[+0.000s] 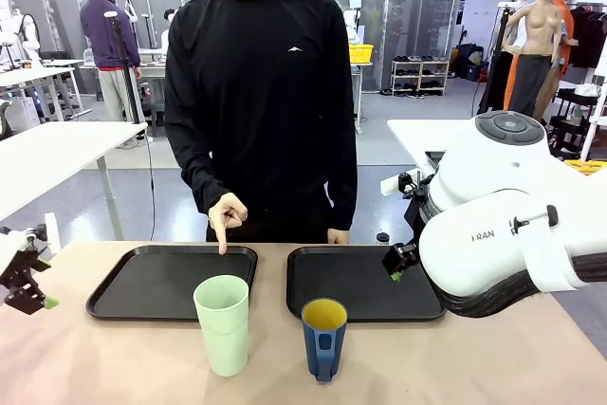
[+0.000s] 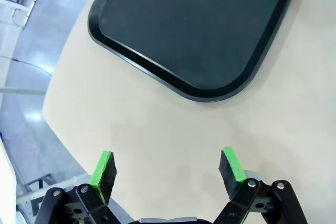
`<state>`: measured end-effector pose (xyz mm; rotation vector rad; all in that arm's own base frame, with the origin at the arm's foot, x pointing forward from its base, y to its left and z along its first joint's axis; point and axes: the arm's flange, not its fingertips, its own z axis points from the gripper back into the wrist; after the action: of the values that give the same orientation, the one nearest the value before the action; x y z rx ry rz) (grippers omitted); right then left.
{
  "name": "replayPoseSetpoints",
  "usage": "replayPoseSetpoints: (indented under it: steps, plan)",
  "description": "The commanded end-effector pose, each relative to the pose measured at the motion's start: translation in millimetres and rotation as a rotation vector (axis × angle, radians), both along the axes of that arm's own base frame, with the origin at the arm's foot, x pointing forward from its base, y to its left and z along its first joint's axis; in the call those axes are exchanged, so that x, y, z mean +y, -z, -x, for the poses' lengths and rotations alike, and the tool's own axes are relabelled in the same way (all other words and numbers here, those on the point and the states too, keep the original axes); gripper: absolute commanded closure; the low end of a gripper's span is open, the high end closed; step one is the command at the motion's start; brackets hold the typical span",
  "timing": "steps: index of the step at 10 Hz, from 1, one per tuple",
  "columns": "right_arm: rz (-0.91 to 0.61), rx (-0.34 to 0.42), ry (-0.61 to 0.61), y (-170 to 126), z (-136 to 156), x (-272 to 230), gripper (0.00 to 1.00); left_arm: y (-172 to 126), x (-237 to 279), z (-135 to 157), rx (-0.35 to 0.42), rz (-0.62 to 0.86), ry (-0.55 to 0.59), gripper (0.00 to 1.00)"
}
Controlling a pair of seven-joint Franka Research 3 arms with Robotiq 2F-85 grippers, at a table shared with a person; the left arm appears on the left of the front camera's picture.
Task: Sort and store the cups by type.
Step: Pick up the Reusable plastic cup.
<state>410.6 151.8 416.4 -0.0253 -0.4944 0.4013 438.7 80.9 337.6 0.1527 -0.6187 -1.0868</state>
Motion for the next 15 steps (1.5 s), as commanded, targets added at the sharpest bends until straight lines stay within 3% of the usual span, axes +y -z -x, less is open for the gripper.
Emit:
replayPoseSetpoints:
  steps: [1,2,6,7,9,12,15]
  plan:
    - [0.0,0.0,0.0,0,0,0,0.0,11,-1,61,0.08,-0.005,0.027,0.0]
    - [0.0,0.0,0.0,0,0,0,0.0,0,0,0,0.0,0.0,0.0,0.0]
    - [0.0,0.0,0.0,0,0,0,0.0,2,3,3,0.013,0.008,0.014,0.0]
    - [0.0,0.0,0.0,0,0,0,0.0,-7,4,-11,-0.021,-0.043,0.11,0.0]
    - [0.0,0.0,0.0,0,0,0,0.0,-10,20,-20,0.057,-0.071,0.3,0.0]
    - [0.0,0.0,0.0,0,0,0,0.0,4,2,-22,0.117,0.021,0.529,0.0]
    - [0.0,0.0,0.0,0,0,0,0.0,13,-11,-23,0.105,0.148,0.658,0.0]
